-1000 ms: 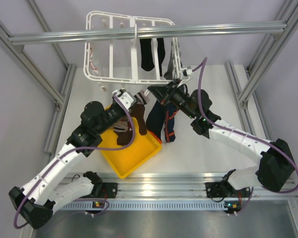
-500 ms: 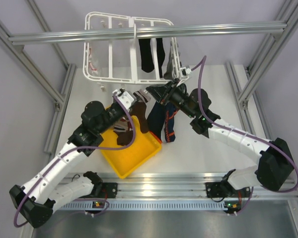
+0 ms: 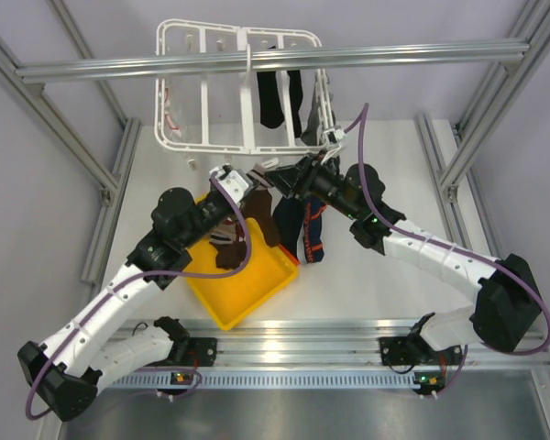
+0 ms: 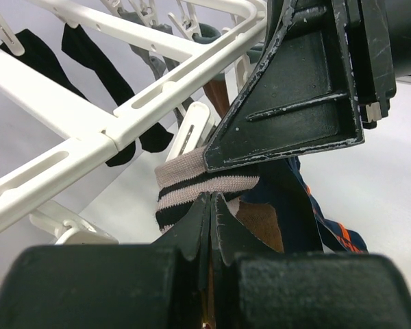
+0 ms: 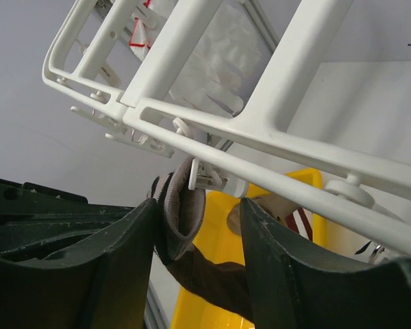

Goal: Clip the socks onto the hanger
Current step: Clamp the sock onto the hanger.

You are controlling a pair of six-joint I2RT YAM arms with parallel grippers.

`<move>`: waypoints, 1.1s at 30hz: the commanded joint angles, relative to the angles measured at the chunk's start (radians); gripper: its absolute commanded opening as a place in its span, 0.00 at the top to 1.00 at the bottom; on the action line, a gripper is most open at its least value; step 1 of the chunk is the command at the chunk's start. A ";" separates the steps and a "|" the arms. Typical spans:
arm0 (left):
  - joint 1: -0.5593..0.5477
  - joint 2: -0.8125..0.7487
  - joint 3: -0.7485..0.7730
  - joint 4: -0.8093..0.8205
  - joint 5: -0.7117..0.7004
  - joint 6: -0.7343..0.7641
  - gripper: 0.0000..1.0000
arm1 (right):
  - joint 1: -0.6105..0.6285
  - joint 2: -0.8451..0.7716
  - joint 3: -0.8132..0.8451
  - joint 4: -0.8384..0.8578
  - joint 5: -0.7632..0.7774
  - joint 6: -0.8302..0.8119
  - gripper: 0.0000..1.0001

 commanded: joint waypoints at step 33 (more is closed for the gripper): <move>0.113 -0.242 -0.088 -0.146 -0.191 -0.461 0.39 | -0.025 -0.187 -0.058 -0.016 -0.003 -0.040 0.40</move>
